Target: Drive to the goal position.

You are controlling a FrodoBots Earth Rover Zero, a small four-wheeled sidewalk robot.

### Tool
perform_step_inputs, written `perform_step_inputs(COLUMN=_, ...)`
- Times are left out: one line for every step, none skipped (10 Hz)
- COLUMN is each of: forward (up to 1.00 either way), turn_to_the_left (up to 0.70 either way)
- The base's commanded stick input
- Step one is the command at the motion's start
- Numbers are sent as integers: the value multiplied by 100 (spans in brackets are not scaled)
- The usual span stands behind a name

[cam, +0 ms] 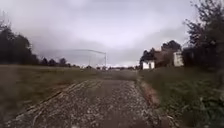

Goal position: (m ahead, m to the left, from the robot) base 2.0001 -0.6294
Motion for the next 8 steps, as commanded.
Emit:
perform_step_inputs(forward=70, turn_to_the_left=0)
perform_step_inputs(forward=70, turn_to_the_left=0)
perform_step_inputs(forward=67, turn_to_the_left=-3)
perform_step_inputs(forward=60, turn_to_the_left=-10)
perform_step_inputs(forward=53, turn_to_the_left=-17)
perform_step_inputs(forward=46, turn_to_the_left=-24)
perform_step_inputs(forward=38, turn_to_the_left=-31)
perform_step_inputs(forward=31, turn_to_the_left=-38)
